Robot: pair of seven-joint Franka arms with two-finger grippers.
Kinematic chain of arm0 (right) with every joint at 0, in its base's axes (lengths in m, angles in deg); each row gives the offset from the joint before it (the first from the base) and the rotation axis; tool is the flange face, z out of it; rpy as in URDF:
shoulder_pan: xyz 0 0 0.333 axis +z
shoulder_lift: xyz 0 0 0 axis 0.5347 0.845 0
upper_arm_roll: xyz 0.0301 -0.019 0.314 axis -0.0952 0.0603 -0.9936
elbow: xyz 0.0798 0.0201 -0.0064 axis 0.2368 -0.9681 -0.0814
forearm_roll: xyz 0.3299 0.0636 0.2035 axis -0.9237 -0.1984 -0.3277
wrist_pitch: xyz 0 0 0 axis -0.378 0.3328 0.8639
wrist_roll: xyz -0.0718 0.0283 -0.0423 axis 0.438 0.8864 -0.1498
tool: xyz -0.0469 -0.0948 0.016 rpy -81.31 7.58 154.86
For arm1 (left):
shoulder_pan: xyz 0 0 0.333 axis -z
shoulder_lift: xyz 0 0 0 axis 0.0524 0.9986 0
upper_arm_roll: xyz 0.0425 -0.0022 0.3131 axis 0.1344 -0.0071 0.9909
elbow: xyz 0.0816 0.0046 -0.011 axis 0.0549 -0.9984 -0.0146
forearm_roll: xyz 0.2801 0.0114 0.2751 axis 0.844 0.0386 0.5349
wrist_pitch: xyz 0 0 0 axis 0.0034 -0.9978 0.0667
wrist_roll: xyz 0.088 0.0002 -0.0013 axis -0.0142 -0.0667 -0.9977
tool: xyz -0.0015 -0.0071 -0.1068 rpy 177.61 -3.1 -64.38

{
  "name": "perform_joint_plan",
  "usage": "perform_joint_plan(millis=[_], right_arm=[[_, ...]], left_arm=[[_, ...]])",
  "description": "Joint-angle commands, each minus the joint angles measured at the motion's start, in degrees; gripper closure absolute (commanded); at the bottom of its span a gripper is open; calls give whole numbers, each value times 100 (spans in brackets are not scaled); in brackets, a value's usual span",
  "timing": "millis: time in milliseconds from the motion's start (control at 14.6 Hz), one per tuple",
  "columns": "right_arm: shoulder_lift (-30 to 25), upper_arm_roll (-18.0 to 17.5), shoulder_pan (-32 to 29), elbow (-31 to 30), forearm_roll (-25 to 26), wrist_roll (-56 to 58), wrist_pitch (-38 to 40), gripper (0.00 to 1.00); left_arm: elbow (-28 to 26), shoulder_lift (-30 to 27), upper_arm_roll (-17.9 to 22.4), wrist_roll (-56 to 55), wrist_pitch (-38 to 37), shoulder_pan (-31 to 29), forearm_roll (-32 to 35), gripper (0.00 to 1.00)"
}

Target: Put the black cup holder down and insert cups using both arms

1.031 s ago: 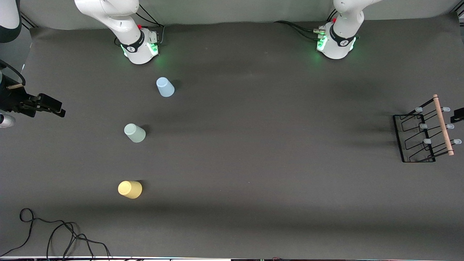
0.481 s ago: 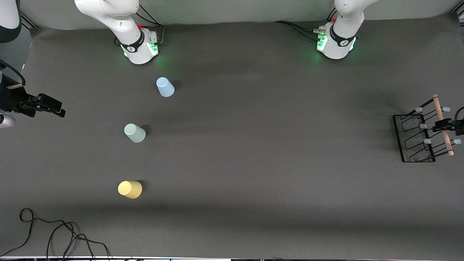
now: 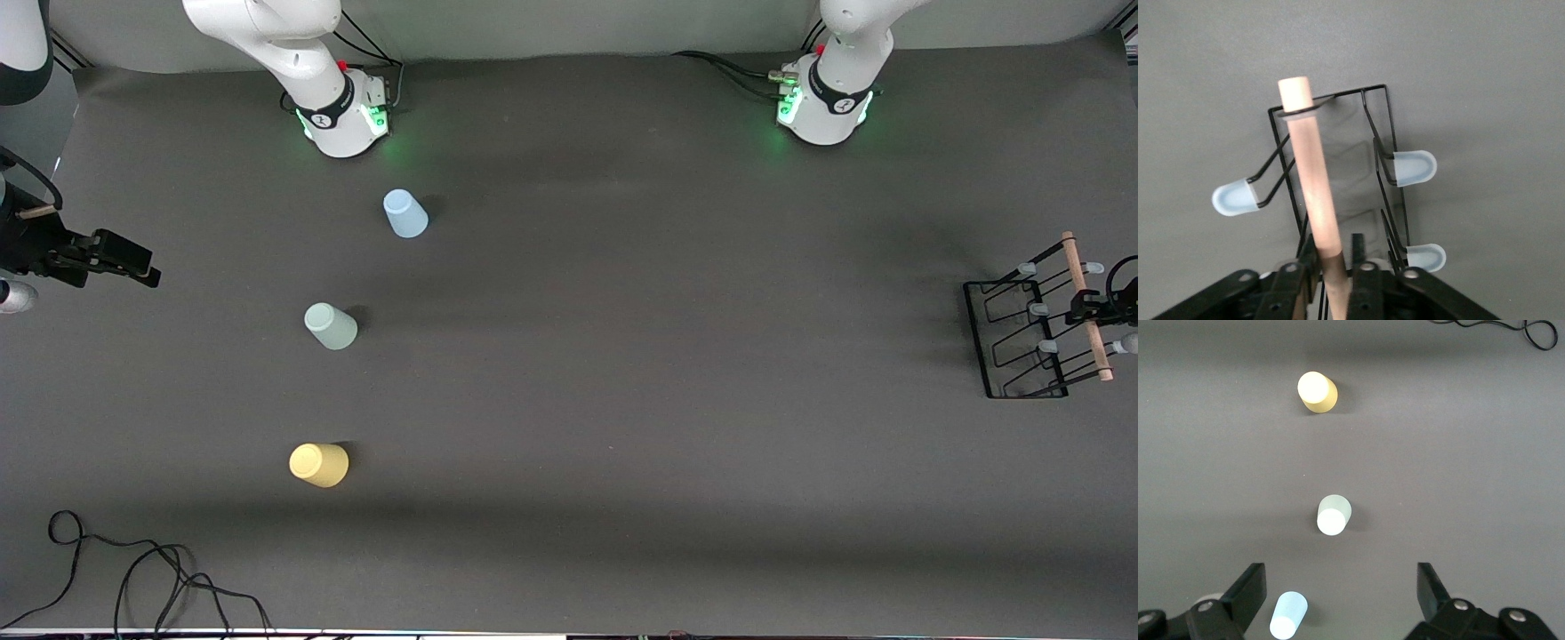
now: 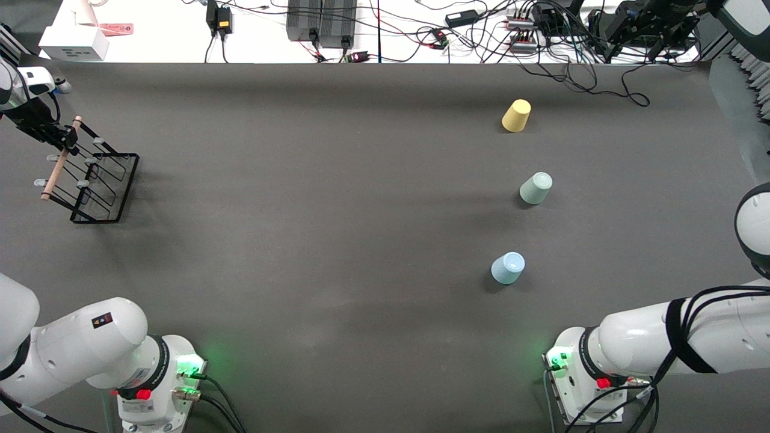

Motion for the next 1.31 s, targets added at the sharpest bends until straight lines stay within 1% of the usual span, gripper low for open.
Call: perform_joint_plan(millis=[0, 69, 275, 344, 481, 618, 687, 824, 962, 1099, 1237], right_arm=[[-61, -19, -52, -63, -138, 13, -47, 0], [-61, -19, -52, -63, -139, 13, -47, 0], [-69, -19, -52, -63, -139, 13, -47, 0], [-61, -19, -52, -63, -139, 13, -47, 0], [-69, -19, -52, -63, -139, 13, -47, 0], [-78, -19, -53, -63, -139, 13, -47, 0], [-70, -19, -52, -63, -147, 13, -47, 0], [-69, -19, -61, -63, -147, 13, -39, 0], [-78, -19, -53, -63, -147, 13, -39, 0], [-87, -19, -52, -63, -156, 13, -21, 0], [-78, -28, -52, -63, -147, 22, -21, 0]], left_arm=[[-130, -331, -42, -46, -28, -5, 56, 100], [-121, -410, -51, -46, -124, -5, 12, 100], [299, -525, -95, -72, -677, 74, -41, 100], [501, -534, -95, -142, -949, 196, -49, 100], [1019, -595, -104, -684, -1738, 591, -49, 100], [1416, -622, -104, -1510, -2346, 1196, -49, 100], [1557, -622, -113, -1905, -2505, 1495, -67, 100], [1803, -622, -104, -2949, -2752, 2180, -312, 100], [1822, -596, -113, -4023, -2753, 2909, -392, 100], [1813, -491, -113, -5190, -2683, 3726, -628, 100], [1830, -341, -113, -6194, -2456, 4605, -647, 100]])
